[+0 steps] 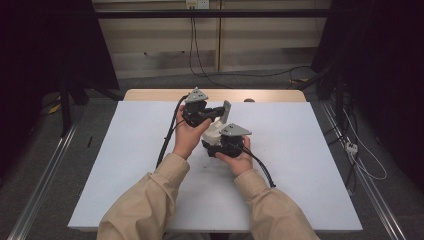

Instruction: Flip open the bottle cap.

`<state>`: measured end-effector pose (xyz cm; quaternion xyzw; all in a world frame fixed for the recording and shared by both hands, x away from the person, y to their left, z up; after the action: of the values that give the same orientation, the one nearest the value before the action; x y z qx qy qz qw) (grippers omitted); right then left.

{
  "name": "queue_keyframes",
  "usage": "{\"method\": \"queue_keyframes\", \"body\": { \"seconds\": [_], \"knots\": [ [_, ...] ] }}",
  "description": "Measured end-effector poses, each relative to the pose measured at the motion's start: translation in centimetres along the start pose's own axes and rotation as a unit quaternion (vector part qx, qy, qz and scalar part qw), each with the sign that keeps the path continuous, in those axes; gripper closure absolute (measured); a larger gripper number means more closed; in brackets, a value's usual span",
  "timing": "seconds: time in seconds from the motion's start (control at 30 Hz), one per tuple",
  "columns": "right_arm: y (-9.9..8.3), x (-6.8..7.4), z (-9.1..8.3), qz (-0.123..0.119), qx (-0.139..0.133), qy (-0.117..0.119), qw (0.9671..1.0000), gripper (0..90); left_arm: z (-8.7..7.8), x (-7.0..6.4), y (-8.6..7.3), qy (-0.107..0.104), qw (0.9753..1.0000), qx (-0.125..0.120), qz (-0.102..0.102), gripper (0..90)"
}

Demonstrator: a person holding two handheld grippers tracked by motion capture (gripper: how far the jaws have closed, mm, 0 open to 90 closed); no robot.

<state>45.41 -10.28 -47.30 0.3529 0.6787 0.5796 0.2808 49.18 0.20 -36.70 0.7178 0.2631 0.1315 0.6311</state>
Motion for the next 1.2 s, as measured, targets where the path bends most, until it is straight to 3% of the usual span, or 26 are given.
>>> {"method": "queue_keyframes", "body": {
  "seconds": [1.2],
  "knots": [
    [0.0,0.0,0.0,-0.005,0.002,0.0,1.0,18.8,1.8,0.5,-0.5,-0.001,0.9997,0.023,-0.007,87.5]
  ]
}}
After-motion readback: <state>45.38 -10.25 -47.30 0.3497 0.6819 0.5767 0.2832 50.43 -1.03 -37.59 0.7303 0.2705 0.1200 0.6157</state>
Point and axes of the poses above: each handheld gripper's, and its own axes: z roughly forward along the jaws, y roughly out of its top, x roughly to its left, the point moved 3 cm from there along z, roughly forward along the jaws, and after that the axes turned 12 degrees about -x, right-handed, at the moved point
